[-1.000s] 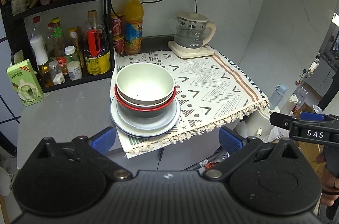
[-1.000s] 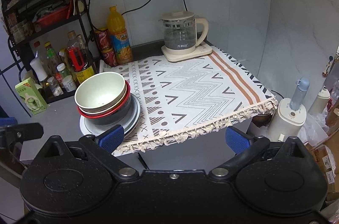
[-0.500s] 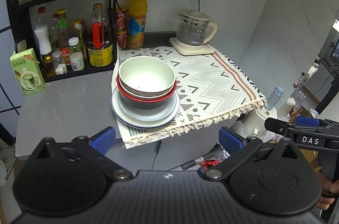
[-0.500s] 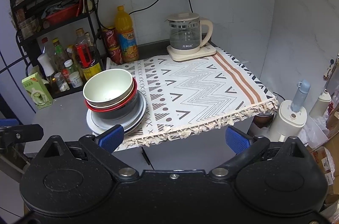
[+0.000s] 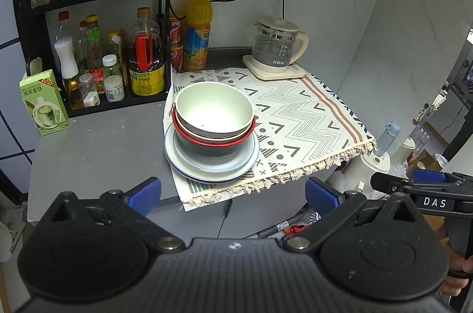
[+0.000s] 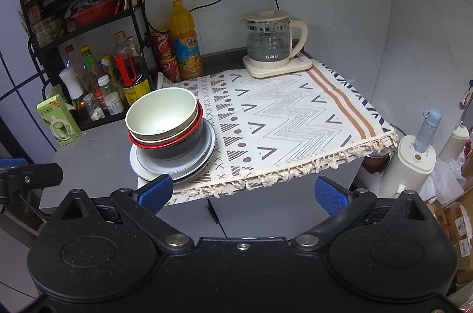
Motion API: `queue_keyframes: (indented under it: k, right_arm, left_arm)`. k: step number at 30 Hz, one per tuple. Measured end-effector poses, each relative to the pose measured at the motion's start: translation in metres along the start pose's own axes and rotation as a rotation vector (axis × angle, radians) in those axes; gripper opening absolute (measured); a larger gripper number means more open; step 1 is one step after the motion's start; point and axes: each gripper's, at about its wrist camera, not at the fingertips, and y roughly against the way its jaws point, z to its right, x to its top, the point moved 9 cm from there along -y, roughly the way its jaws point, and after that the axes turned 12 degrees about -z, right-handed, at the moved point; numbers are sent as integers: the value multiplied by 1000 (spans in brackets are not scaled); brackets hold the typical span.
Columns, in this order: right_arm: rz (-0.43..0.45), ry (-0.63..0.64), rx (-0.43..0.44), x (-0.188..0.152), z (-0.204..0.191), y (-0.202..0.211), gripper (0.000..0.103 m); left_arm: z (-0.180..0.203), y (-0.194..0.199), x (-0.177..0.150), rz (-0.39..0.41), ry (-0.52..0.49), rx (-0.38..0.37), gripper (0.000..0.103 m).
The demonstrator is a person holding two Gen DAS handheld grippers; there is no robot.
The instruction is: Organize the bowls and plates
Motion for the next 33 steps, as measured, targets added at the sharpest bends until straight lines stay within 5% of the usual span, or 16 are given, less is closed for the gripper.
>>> queue_keyframes:
  k: [33]
  right_arm:
    - [-8,10,26,0,1,-1,103]
  left_arm:
    - [8,-5,0,-15,-3,4,102]
